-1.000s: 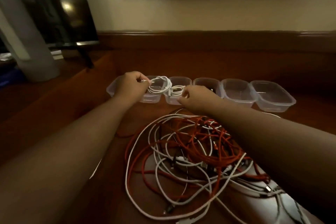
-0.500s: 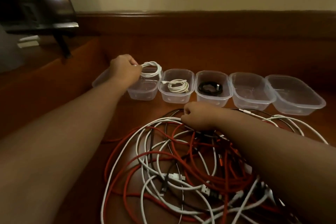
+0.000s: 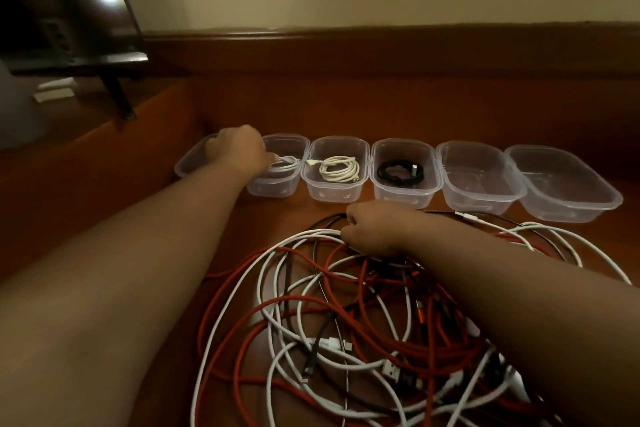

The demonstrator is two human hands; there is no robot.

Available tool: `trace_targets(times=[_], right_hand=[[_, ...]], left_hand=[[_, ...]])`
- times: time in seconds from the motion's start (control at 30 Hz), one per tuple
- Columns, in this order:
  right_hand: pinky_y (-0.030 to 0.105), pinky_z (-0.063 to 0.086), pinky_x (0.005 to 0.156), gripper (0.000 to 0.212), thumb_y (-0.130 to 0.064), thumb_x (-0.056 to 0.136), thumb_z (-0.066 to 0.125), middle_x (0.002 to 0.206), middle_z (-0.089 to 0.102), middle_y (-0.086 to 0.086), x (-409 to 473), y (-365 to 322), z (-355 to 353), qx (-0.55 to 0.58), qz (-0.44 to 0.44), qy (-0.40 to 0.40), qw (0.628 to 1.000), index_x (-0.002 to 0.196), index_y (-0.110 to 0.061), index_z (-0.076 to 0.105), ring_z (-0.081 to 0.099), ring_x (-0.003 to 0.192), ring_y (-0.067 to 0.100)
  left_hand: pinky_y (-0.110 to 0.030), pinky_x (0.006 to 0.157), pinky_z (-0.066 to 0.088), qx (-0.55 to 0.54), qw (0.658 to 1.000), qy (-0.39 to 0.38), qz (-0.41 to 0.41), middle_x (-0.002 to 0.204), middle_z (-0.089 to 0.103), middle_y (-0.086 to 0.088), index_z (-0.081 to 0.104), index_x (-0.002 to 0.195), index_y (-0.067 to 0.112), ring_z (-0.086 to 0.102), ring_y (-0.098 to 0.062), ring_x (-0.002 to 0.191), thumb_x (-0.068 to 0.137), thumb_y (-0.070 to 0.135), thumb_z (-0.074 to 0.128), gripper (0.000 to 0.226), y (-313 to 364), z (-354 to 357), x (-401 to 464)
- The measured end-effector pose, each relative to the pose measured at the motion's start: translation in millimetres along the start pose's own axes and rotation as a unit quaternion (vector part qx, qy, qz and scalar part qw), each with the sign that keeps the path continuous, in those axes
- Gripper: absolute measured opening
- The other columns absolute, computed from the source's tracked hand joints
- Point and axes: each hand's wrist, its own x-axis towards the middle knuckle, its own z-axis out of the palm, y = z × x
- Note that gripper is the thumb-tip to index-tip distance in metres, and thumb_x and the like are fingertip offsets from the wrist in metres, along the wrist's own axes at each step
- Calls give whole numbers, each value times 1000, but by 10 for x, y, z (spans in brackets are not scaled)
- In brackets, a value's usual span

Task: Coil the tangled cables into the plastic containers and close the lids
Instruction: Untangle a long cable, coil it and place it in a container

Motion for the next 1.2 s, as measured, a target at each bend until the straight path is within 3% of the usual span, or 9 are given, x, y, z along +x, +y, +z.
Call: trace_targets(times=[0.27, 0.37, 0.43, 0.57, 0.73, 0.83, 0.9, 1.07, 1.2], right_hand=[[39, 44, 91, 22, -41, 102, 46, 103, 60, 2, -410, -19, -90, -50, -25, 56, 997, 108, -22, 56, 54, 94, 18], [48, 39, 101, 20, -40, 99, 50, 109, 62, 0, -679, -34, -143, -81, -48, 147, 985, 110, -25, 57, 55, 102, 21], [44, 48, 92, 19, -38, 99, 50, 105, 63, -1, -907, -55, -117, -27, -55, 169, 984, 109, -24, 58, 58, 95, 19], [27, 50, 69, 13, -35, 99, 54, 93, 60, -3, -1363, -108, 49, 20, -53, 124, 991, 105, -23, 58, 58, 82, 12], [33, 48, 73, 16, -37, 95, 61, 96, 62, -1, -1740, -144, 377, -27, -50, 52, 997, 97, -21, 60, 59, 92, 20], [29, 43, 74, 34, -41, 92, 65, 108, 58, -6, -1927, -154, 498, -13, -49, 45, 998, 119, -23, 57, 55, 100, 16], [29, 46, 80, 47, -38, 91, 67, 121, 60, 0, -2002, -153, 517, -13, -51, 57, 997, 132, -20, 53, 56, 104, 18], [39, 52, 93, 39, -22, 93, 64, 126, 59, 4, -2203, -152, 458, -22, -75, 99, 992, 131, -20, 55, 57, 111, 21], [33, 51, 88, 40, -2, 89, 59, 119, 61, 0, -2311, -113, 399, -94, -89, 107, 986, 124, -20, 61, 58, 108, 20]], left_hand=[[-37, 75, 56, -136, 978, -34, 153, 90, 67, 2, 69, 91, 24, 62, -16, 83, 93, 36, 61, 14, -4, -381, -862], [-36, 77, 55, -89, 967, -135, 197, 88, 67, 4, 66, 85, 26, 63, -14, 85, 92, 28, 60, 9, -68, -473, -1346], [-34, 74, 55, -24, 968, -157, 196, 87, 67, 9, 67, 83, 30, 62, -13, 82, 87, 35, 61, 8, -145, -510, -1641], [-31, 69, 52, -8, 975, -136, 175, 88, 66, 9, 67, 85, 31, 62, -14, 80, 85, 44, 66, 14, -251, -614, -2048], [-30, 68, 52, -95, 950, -193, 226, 89, 65, 12, 68, 90, 32, 61, -6, 81, 89, 45, 67, 13, -206, -691, -2488], [-32, 77, 55, -103, 925, -228, 285, 99, 64, 11, 67, 102, 29, 61, -7, 89, 91, 41, 66, 17, -85, -694, -2742], [-30, 76, 53, -90, 924, -213, 305, 98, 62, 11, 65, 106, 29, 59, -7, 89, 91, 40, 66, 19, -35, -680, -2846], [-32, 72, 53, -166, 919, -119, 338, 89, 61, 12, 62, 91, 29, 58, -6, 82, 88, 32, 66, 5, 54, -695, -3108], [-28, 74, 50, -186, 888, -156, 392, 90, 62, 13, 66, 94, 29, 59, -6, 84, 88, 34, 68, 9, 181, -702, -3312]])
